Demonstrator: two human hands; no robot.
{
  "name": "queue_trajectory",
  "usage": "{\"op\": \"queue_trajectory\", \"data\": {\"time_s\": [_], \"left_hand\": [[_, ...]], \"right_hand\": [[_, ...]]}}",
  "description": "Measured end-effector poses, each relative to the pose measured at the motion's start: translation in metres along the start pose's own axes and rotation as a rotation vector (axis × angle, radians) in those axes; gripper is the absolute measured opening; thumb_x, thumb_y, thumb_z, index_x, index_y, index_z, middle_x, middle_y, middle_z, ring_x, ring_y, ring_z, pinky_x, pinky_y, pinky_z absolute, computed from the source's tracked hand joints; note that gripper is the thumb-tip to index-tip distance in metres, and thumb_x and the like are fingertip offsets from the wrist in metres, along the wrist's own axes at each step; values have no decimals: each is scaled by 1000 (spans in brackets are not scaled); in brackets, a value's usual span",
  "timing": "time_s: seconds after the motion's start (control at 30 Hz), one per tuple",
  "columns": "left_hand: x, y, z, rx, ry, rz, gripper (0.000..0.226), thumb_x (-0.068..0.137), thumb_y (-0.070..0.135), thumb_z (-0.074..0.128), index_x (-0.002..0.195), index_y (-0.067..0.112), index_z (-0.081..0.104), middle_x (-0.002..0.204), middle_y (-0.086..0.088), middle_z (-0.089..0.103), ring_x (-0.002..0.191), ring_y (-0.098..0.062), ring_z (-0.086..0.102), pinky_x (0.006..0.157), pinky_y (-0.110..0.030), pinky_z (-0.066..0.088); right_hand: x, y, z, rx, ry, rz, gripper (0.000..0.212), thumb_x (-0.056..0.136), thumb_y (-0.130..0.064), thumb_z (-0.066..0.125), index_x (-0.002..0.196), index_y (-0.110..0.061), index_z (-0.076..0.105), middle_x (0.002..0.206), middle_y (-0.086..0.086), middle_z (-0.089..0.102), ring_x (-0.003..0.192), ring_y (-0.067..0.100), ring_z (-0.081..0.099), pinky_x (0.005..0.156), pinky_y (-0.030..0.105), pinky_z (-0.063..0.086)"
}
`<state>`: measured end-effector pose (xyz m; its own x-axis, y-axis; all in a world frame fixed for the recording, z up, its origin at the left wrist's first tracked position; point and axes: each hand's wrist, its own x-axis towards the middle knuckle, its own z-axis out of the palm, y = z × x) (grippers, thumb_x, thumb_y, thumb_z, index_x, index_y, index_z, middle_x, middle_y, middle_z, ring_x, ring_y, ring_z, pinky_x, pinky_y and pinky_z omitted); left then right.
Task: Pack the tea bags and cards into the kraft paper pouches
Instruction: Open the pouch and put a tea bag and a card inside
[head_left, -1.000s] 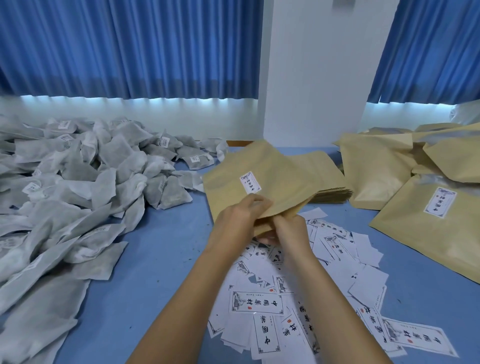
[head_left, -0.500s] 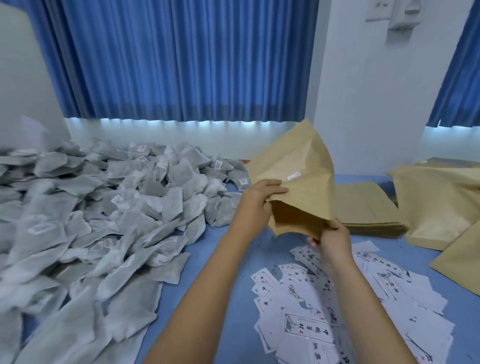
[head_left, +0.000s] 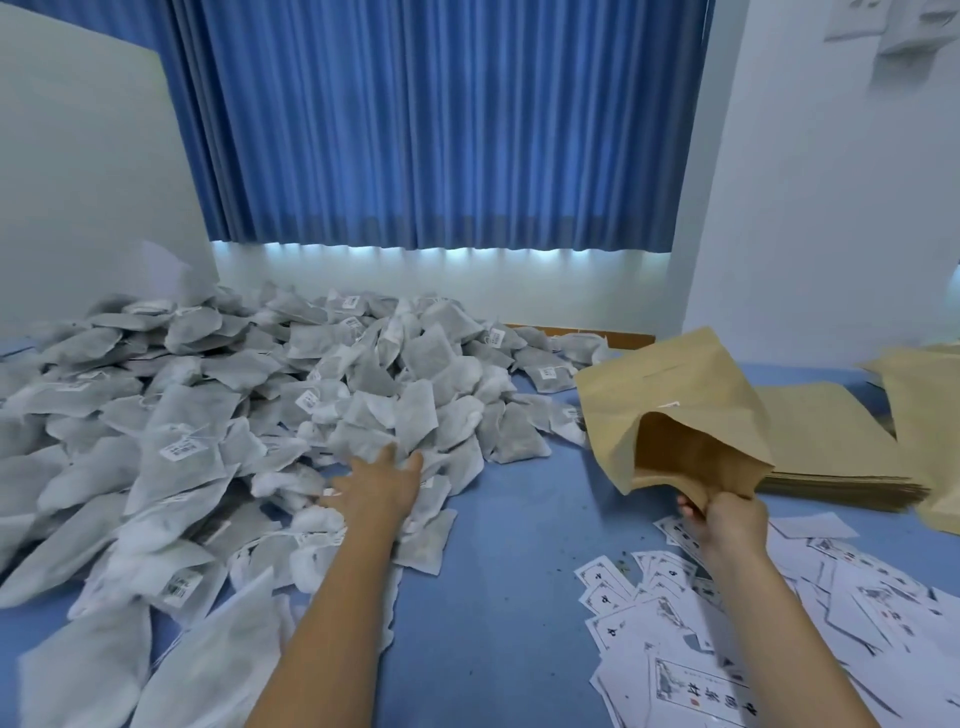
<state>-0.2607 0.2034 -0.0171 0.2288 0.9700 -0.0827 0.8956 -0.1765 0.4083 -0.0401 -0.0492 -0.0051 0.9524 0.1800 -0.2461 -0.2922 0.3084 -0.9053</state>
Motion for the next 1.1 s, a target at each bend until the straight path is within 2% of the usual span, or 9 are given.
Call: {"op": "queue_trajectory", "data": {"time_s": [0.23,0.3,0.37,0.47,0.57,0.67,0.77,1.0,1.1], "left_hand": [[-11,45,35,-220,-73,520,42,92,48,40,128,32,56,132,-4,57,124,-25,48,104,-43,35],[-15,54,38,-127,120,582,40,93,49,37,119,28,59,111,-3,67,104,-25,60,82,-34,45],[-13,65,29,-56,426,555,43,92,49,33,108,22,62,88,-4,69,79,-24,64,58,-28,39],[6,91,9,-138,631,603,40,88,43,41,103,15,66,94,-9,66,86,-25,58,59,-31,39],[41,126,-2,-31,526,698,45,90,46,47,129,26,55,134,-10,49,125,-28,40,97,-41,35],[75,158,4,-22,219,682,50,93,53,36,141,38,38,155,-4,20,142,-29,12,112,-51,20],[79,174,41,27,-30,651,56,94,54,29,145,33,31,155,-5,21,141,-33,16,112,-50,18],[35,166,42,56,-183,714,63,72,53,26,117,23,59,131,-7,48,114,-29,46,95,-42,39],[4,146,36,43,-188,771,45,84,48,38,112,20,59,128,-6,48,112,-26,46,92,-40,40]], "right_hand": [[3,2,-1,31,-13,1,31,89,14,36,75,-8,53,70,13,54,57,20,50,40,19,43],[4,2,-1,46,-13,5,28,92,10,39,77,-9,54,69,12,55,56,19,50,42,20,44],[6,1,-3,57,-10,-10,26,93,8,41,78,-9,54,70,12,55,56,19,51,49,23,44],[7,-2,-4,66,10,-27,26,94,6,41,78,-10,53,69,12,55,56,19,50,51,24,42],[11,-2,-5,90,37,-15,25,95,4,42,78,-9,53,68,12,55,57,19,50,54,25,43],[17,-3,-7,146,72,-30,23,96,3,43,81,-10,54,73,10,57,60,20,53,59,27,45],[26,-2,-10,153,98,-38,22,97,1,42,82,-10,54,75,11,57,61,20,53,58,26,44],[22,-7,-14,184,91,9,23,94,7,40,78,-3,53,74,12,54,61,19,50,57,25,43],[11,-12,-12,204,75,0,27,94,8,39,74,-4,53,71,11,53,58,18,49,53,23,42]]}}
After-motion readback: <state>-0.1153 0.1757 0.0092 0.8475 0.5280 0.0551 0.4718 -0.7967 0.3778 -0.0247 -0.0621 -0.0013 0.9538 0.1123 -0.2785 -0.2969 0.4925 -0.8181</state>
